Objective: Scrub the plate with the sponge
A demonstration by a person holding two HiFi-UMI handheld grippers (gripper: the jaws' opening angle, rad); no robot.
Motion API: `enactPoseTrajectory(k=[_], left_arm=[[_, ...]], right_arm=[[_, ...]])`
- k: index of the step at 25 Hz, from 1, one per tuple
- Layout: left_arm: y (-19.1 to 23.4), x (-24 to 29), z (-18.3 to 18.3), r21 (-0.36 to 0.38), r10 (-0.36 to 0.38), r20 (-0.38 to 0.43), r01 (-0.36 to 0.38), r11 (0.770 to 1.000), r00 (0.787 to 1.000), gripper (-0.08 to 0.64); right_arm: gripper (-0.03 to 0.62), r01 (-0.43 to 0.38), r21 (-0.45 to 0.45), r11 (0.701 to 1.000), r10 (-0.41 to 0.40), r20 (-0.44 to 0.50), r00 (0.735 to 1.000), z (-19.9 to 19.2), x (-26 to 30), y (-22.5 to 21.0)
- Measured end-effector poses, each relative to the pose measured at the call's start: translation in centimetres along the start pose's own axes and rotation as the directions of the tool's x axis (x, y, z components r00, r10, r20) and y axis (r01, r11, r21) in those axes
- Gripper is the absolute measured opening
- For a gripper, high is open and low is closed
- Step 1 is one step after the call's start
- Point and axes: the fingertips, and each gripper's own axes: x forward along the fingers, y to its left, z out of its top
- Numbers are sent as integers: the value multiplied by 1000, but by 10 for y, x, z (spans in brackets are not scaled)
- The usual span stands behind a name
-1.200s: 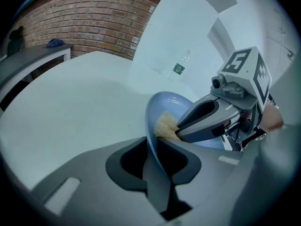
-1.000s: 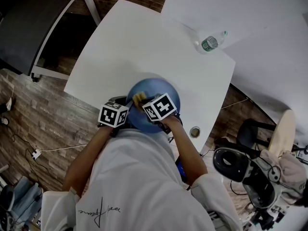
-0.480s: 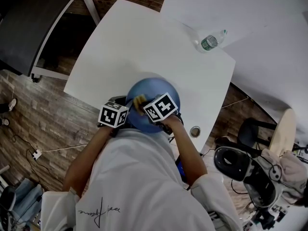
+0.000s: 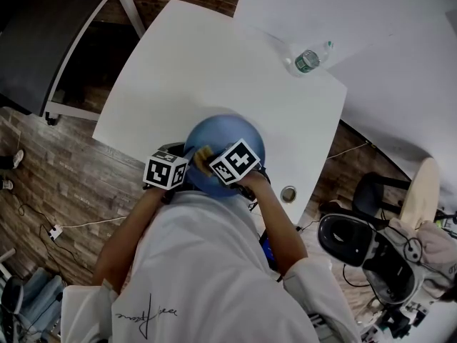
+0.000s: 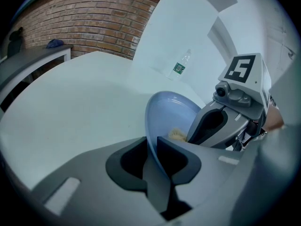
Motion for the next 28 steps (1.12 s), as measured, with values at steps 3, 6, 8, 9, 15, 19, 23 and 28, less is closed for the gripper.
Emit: enactPoseTrajectory(k=[3,6,8,9,15,19,23,28], left_arm=[[0,-1,-1,1,3,1,-3,1000,1000,80],[0,-2,-1,-2,5,3,-5,1000,1000,80],[0,-1,0,-5,5,5,-5,1000,1000,80],[0,-1,0,-6,5,6,-5,1000,1000,80],[0,0,-1,-10,5,8,-5,1000,1000,78],[0,-2,-1,-10,6,12,-6,1000,1000,78],[1,1,1,-13,5,10,-5,1000,1000,78],[1,-1,0,-11,4,13,-4,1000,1000,78]], right_arm=[[29,-4,-34,999,3,-22,1000,-4,2,6],[29,-27,-43,999,25,-44,999,-9,5,12],[29,-45,-50,998,42,-57,998,-11,6,15],[29,-50,-53,997,47,-62,997,-12,7,16],[29,-86,-75,993,78,-110,991,-21,11,24],[29,-128,-81,988,114,-155,981,-31,12,33],[29,-160,-76,984,144,-187,972,-39,10,32],[29,-177,-77,981,157,-218,963,-49,8,35]])
